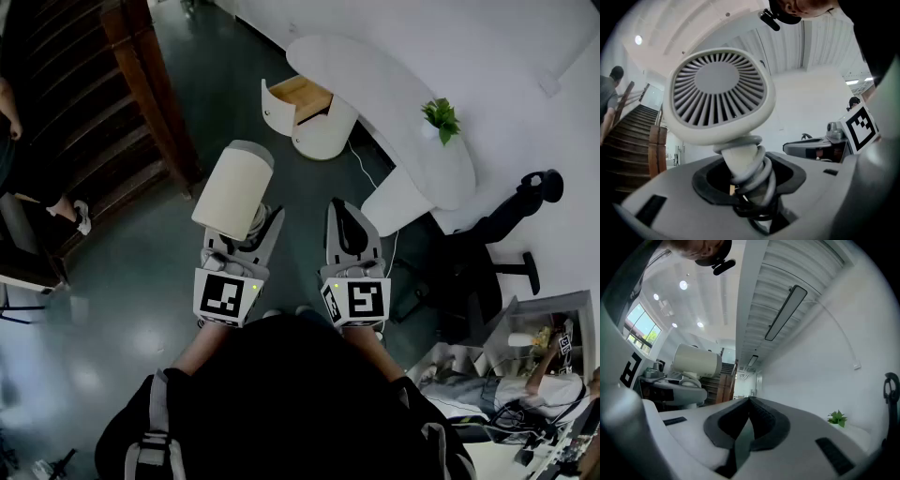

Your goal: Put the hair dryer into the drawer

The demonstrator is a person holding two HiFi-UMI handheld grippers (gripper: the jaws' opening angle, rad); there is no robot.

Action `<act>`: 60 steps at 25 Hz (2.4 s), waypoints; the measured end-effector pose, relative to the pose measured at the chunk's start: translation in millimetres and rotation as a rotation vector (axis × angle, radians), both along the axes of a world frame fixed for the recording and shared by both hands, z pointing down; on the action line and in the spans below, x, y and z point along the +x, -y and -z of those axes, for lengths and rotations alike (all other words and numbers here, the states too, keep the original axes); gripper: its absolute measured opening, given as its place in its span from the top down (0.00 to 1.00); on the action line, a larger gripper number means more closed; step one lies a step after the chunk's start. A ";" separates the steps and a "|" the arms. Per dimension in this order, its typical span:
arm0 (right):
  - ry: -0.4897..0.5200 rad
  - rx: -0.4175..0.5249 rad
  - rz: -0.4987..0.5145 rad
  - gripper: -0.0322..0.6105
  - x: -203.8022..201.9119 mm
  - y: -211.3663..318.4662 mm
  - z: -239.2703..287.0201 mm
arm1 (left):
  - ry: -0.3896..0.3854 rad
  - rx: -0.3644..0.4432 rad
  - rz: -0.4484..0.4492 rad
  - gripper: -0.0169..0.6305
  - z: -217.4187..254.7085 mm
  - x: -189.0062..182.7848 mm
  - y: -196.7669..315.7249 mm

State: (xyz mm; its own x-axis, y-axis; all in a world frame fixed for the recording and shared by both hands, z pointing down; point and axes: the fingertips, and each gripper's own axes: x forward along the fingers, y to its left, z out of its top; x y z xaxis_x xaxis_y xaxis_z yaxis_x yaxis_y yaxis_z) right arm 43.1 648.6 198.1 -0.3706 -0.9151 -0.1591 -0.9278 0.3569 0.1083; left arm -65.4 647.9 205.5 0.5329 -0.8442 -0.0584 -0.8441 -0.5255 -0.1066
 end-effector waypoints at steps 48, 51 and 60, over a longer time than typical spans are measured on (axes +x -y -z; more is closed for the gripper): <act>0.075 -0.048 0.157 0.91 70.0 297.8 1.9 | -0.003 -0.057 0.061 0.66 0.5 77.0 273.4; 0.078 -0.051 0.173 0.91 71.3 305.0 -1.8 | -0.010 -0.032 0.076 0.66 0.8 78.5 280.9; 0.068 -0.068 0.160 0.91 77.9 323.8 -9.8 | -0.046 -0.032 0.065 0.66 0.6 78.3 308.1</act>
State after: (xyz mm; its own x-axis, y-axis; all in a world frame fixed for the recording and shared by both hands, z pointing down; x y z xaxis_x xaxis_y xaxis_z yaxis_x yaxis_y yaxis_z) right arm 121.0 324.8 207.9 -0.5032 -0.8546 -0.1284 -0.8627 0.5053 0.0177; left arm 13.0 339.8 204.9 0.4739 -0.8789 -0.0538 -0.8804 -0.4716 -0.0505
